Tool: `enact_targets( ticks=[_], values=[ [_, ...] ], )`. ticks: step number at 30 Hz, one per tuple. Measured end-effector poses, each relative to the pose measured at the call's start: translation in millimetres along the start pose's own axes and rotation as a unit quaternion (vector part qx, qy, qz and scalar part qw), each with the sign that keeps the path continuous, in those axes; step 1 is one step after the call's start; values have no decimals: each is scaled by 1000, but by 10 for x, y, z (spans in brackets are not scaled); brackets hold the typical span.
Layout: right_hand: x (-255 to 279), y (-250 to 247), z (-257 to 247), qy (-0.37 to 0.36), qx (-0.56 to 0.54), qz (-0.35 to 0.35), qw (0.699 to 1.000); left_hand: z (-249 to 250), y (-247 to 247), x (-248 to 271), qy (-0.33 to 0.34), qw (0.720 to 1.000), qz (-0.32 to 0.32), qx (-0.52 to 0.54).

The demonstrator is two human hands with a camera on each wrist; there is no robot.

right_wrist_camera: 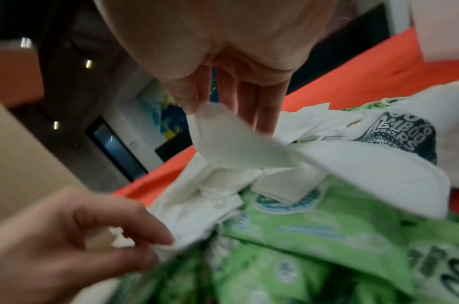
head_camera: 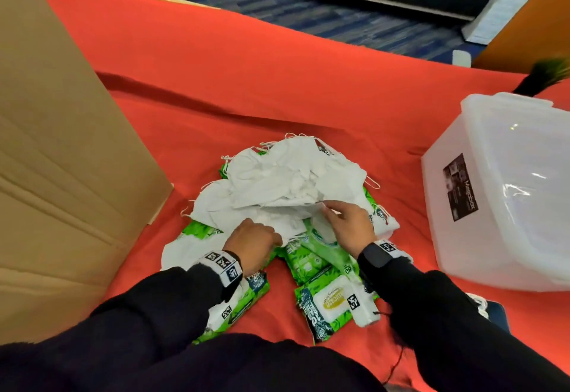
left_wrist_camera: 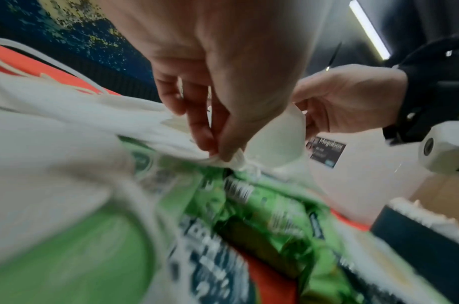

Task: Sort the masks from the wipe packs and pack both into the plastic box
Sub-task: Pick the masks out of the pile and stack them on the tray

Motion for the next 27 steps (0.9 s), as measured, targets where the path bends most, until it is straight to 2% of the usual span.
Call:
enact_targets(
  ticks=[2,4,6,8,10,12,16,18,20,21,22,24,27],
  values=[
    [70,-239,2,30,-96,82,992,-24,-261,101,9,986,34,165],
    [152,-422,98,56,-146,157,975,-132,-549,216,-17,945,102,309],
    [231,-525,226,95,-204,207,952,-303,-713,282,-74,904,159,389],
    [291,-530,343,128,-254,225,932,-487,-719,298,-146,864,180,447],
    [365,-427,516,176,-267,213,923,-663,-568,288,-216,811,177,514],
    [454,-261,664,219,-270,175,921,-752,-392,284,-265,747,165,588],
    [570,-171,804,257,-61,56,963,-609,-67,281,-325,594,53,734],
    [578,-197,731,235,1,3,972,-518,-36,296,-326,550,19,769],
    [544,-237,659,190,27,-3,981,-484,-82,299,-322,539,12,778],
    [524,-259,625,168,5,8,986,-469,-117,301,-321,548,8,773],
    [513,-266,619,166,-52,27,984,-451,-156,300,-318,568,6,759],
    [516,-272,558,176,-186,71,964,-431,-249,308,-307,634,21,710],
    [481,-325,255,132,-271,107,947,-339,-389,304,-287,717,49,634]
  ],
)
Point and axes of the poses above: each hand's wrist, its own x-axis away from the middle knuckle, its own y-axis out of the palm, z = x × y, the point moved 8 cm from there along -x, towards the middle knuckle, and after that the axes turned 10 degrees about -y, right-handed, at the moved point
